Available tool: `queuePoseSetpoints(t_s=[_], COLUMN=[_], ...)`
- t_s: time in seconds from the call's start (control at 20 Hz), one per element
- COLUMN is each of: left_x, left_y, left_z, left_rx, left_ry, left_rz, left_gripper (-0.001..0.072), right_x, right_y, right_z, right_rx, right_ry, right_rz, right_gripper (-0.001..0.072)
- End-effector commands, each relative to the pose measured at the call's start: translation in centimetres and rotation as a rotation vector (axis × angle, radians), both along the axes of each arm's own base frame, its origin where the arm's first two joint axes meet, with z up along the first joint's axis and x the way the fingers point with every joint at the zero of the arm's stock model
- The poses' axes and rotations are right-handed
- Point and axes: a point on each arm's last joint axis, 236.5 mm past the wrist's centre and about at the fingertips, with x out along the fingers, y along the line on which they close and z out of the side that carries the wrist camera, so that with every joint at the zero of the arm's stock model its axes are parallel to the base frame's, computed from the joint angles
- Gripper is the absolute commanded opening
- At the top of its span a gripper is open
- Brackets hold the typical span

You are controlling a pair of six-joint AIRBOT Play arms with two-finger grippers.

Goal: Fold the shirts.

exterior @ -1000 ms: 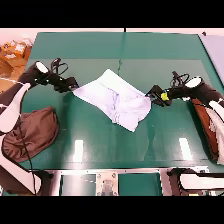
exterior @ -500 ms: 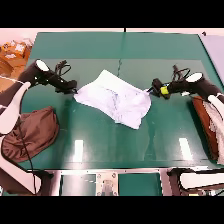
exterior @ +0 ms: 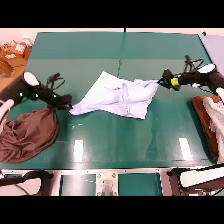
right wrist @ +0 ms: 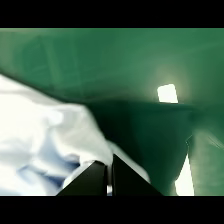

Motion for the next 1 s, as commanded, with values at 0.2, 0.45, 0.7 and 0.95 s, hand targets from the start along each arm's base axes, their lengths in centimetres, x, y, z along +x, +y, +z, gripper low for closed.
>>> queuePoseSetpoints(t_s=[0.2, 0.45, 0.7, 0.95], left_x=[-4.0, -3.5, -3.6, -4.3], left_y=[-3.6, -3.3, -3.3, -3.6], left_z=[-2.4, -2.6, -2.5, -2.4], left_rx=[-0.207, -0.190, -0.184, -0.190], left_ry=[0.066, 0.027, -0.013, -0.033], left_rz=[0.132, 0.113, 0.053, -0.027], left_gripper=[0.0022, 0.0022, 0.0023, 0.0023], right_x=[0.3, -2.6, -4.0, -3.6], right_y=[4.2, 9.3, 17.1, 18.1], right_z=[4.8, 8.3, -1.1, -8.0], right_rx=[0.003, 0.001, -0.229, -0.290], right_ry=[-0.073, -0.041, 0.105, 0.242], right_rz=[0.221, 0.377, 0.467, 0.404], right_gripper=[0.0486, 0.0489, 0.0544, 0.0544])
